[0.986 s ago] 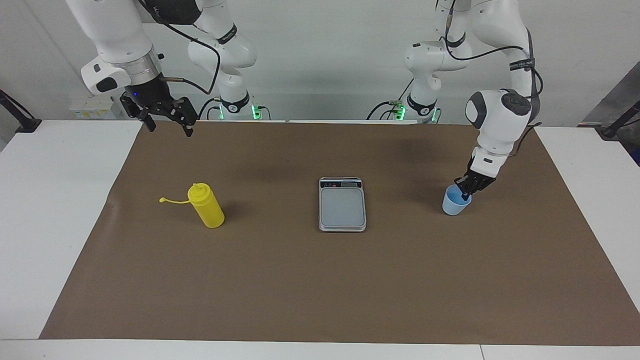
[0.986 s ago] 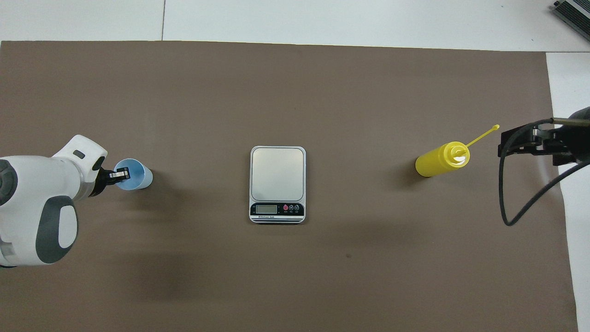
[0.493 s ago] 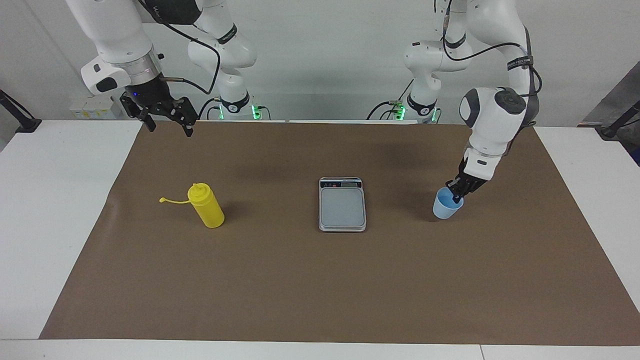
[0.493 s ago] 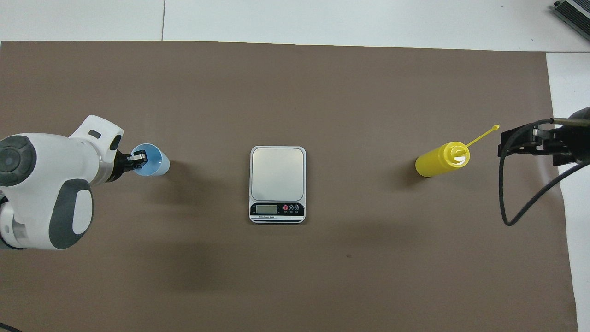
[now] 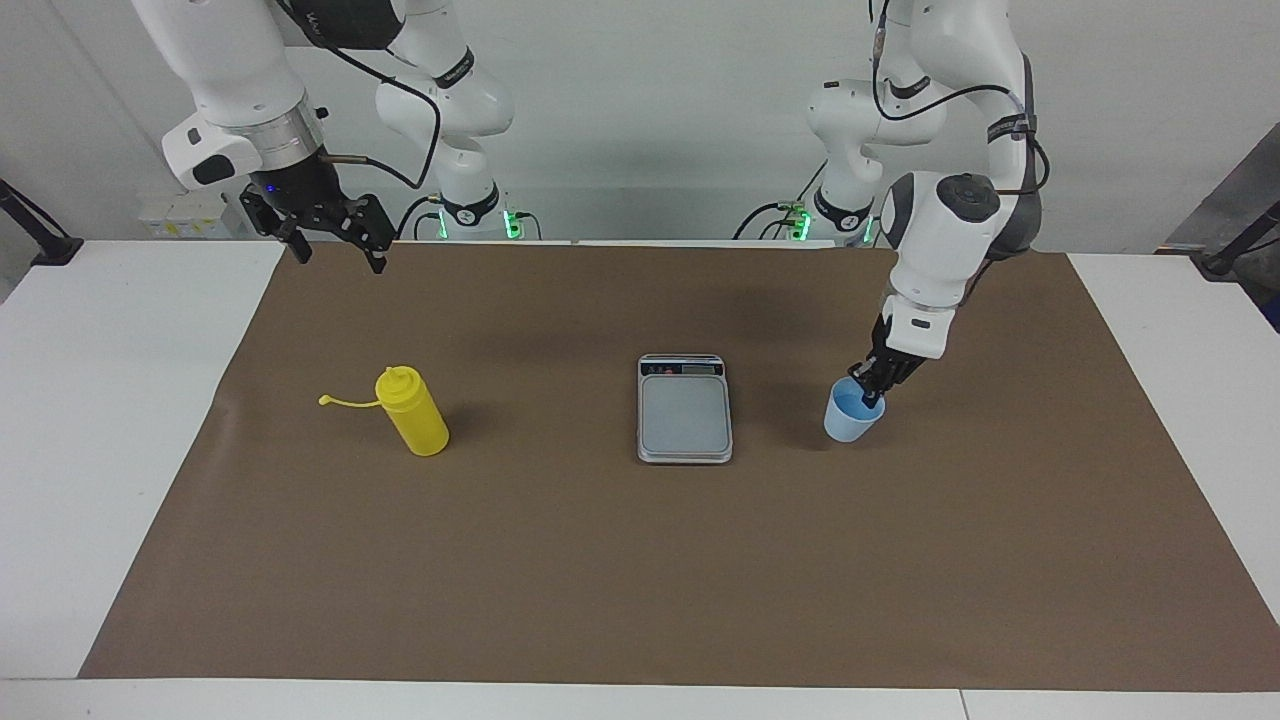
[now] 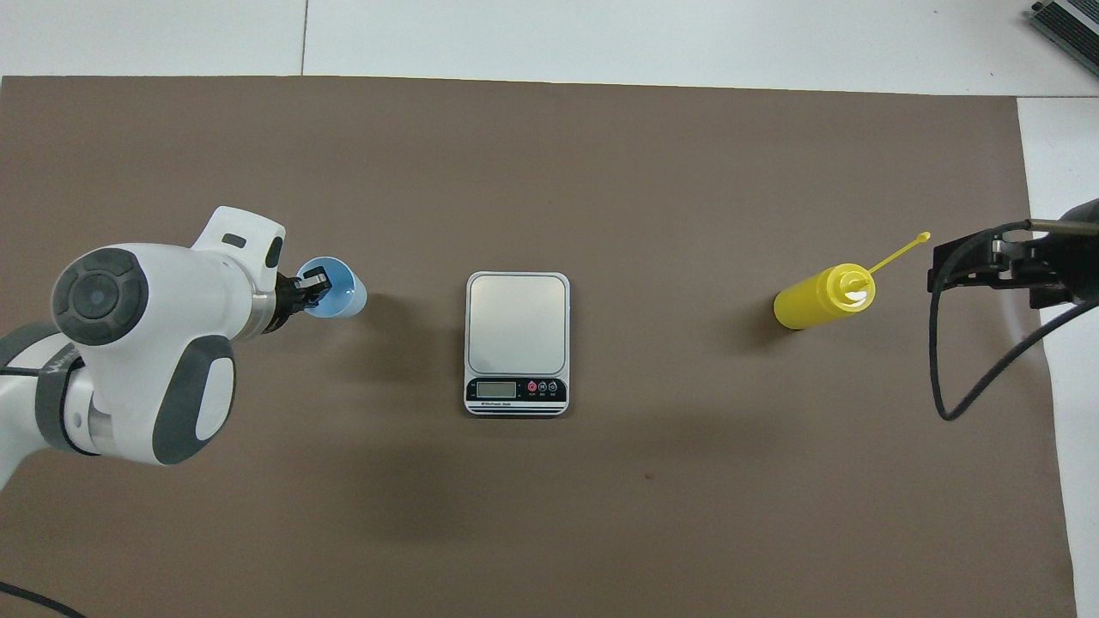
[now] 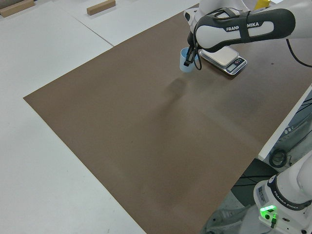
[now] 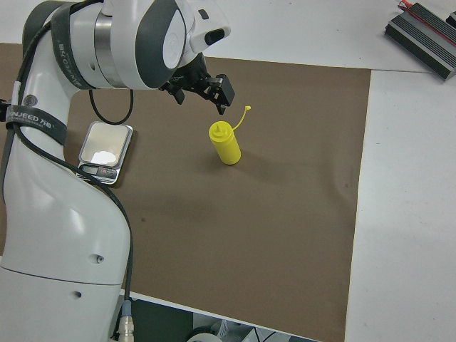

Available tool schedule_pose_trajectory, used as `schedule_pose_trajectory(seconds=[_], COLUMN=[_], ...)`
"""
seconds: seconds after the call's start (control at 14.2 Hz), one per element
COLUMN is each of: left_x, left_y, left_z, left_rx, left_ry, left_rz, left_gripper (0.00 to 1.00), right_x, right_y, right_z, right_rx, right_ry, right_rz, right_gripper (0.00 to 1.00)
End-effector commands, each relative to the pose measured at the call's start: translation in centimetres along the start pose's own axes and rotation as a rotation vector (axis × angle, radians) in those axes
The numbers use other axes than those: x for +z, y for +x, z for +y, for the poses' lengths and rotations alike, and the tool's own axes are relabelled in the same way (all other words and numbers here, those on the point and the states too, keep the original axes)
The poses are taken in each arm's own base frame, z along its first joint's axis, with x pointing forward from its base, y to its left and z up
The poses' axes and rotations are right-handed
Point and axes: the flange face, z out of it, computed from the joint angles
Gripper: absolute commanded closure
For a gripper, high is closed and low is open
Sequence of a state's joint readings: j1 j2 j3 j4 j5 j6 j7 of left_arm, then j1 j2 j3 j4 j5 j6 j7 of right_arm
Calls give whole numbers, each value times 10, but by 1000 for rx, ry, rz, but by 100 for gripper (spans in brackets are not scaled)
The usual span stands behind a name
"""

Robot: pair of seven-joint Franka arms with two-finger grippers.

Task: Pour seasoning into cup on scale with both arms
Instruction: 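Carry the cup with the left gripper onto the scale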

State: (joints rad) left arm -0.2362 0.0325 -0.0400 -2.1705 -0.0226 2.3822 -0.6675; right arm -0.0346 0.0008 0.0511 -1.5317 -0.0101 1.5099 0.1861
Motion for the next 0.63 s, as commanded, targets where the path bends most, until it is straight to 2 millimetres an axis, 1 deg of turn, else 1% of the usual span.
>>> schedule_pose_trajectory(seconds=[0.0,0.21,0.42,0.49,0.56], left_x=[-6,-10,-14,-14,-6], left_y=[-7,-19,-29,-31,-33], left_z=[26,54,71,81,94], left_rx=[-65,-124,-146,-151,-156], left_ry=[-25,-54,-72,-71,-58], left_rz=[-21,-29,-23,-28,-46], left_gripper=[100,100,100,100,100], right_x=[0,0,0,0,0], right_y=[-6,-6,-6,-6,-6], right_z=[3,3,3,3,3], right_rx=[-1,-1,-1,-1,-1], right_ry=[21,21,21,21,21], right_rz=[-4,-4,-4,-4,-4], right_gripper=[0,0,0,0,0])
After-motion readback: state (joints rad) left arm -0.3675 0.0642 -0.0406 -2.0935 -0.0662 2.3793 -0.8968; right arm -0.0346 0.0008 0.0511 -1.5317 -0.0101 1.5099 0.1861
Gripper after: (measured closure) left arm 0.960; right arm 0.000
